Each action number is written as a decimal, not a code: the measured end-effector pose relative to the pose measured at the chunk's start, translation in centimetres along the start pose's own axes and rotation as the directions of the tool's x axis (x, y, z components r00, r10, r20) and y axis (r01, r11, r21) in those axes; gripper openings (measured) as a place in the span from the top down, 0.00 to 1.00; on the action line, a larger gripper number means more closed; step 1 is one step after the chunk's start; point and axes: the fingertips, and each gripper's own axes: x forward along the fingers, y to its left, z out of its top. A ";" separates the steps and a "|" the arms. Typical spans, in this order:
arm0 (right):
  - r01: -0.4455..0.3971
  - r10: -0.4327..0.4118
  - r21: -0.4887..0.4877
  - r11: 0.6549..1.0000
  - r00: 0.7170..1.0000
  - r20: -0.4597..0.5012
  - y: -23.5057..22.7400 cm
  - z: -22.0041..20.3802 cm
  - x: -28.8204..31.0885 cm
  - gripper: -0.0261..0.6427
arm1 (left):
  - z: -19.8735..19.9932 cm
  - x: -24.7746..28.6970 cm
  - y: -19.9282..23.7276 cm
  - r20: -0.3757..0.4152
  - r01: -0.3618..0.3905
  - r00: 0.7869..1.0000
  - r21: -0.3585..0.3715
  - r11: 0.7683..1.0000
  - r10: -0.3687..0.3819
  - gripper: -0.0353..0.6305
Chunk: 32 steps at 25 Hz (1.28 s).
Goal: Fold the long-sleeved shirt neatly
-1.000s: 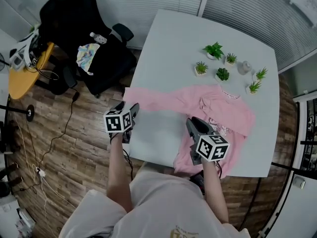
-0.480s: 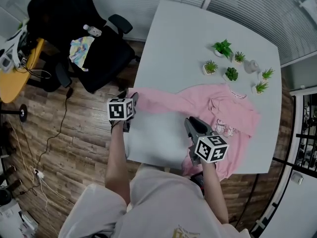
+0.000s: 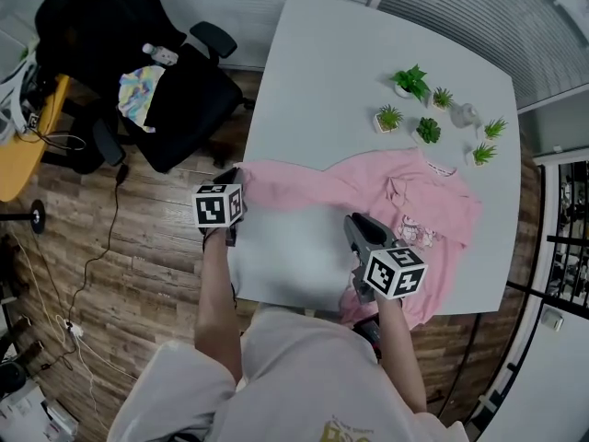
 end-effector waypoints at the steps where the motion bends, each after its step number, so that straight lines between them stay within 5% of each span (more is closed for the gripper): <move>1: 0.004 -0.004 0.006 1.000 1.000 0.007 -0.3 0.1 -0.2 0.85 | 0.3 -0.4 -0.2 0.014 0.008 1.000 -0.011 1.000 -0.008 0.91; 9: 0.006 -0.008 0.024 1.000 0.998 0.054 -1.3 0.7 -2.3 0.88 | 2.9 -5.4 -2.4 0.177 0.039 0.983 0.038 0.998 -0.046 0.91; 16: -0.016 0.014 0.022 1.000 0.996 0.088 -1.1 0.8 -4.3 0.88 | 5.2 -9.6 -6.1 0.304 0.040 0.948 0.196 0.980 -0.099 0.91; 23: -0.022 0.018 0.021 1.000 0.990 0.139 -1.5 1.9 -6.7 0.86 | 7.4 -12.4 -10.1 0.364 -0.019 0.924 0.361 0.933 -0.121 0.91; 32: 0.001 -0.005 0.024 1.000 0.980 0.197 -3.3 3.3 -9.5 0.84 | 9.0 -13.7 -14.3 0.356 -0.086 0.929 0.467 0.880 -0.098 0.91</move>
